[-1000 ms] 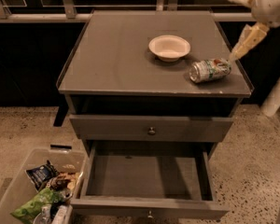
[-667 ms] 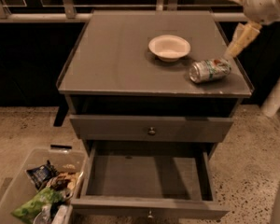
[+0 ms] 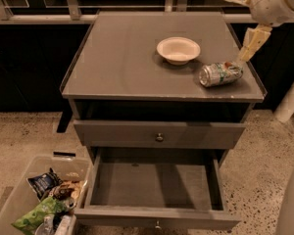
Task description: Place 7up can into middle drawer
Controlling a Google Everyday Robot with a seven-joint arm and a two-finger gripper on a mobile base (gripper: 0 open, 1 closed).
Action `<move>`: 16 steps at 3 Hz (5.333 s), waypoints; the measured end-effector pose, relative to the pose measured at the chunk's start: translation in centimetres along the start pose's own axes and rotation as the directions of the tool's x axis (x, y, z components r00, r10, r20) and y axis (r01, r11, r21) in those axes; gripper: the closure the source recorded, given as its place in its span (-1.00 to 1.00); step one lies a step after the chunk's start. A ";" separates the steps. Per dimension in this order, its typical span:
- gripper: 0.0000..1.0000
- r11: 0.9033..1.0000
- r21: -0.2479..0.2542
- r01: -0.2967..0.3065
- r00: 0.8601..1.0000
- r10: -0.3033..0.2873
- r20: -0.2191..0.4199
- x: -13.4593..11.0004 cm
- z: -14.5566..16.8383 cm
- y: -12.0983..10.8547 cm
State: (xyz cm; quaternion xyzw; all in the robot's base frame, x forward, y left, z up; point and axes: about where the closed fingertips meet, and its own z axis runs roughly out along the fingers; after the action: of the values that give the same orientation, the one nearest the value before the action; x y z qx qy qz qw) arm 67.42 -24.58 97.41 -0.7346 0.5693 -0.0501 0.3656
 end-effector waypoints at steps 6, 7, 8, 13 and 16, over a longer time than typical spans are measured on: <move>-1.00 0.952 -0.296 0.079 0.947 -0.165 -0.277 5.1 6.7 4.4; -1.00 0.918 -0.388 0.086 0.940 -0.204 -0.272 4.5 8.2 5.6; -1.00 0.888 -0.456 0.063 0.952 -0.191 -0.239 4.6 9.5 7.8; 0.76 0.888 -0.456 0.063 0.952 -0.191 -0.239 4.7 9.5 7.8; 1.00 0.977 -0.205 0.061 0.939 -0.126 -0.320 1.4 1.2 10.3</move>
Offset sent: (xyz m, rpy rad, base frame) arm 0.0033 0.0160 -0.0092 -0.1819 -0.0341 0.0921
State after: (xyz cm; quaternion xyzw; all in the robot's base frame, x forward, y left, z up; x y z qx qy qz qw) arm 60.27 -26.07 89.92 -0.7739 0.5891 -0.1351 0.1892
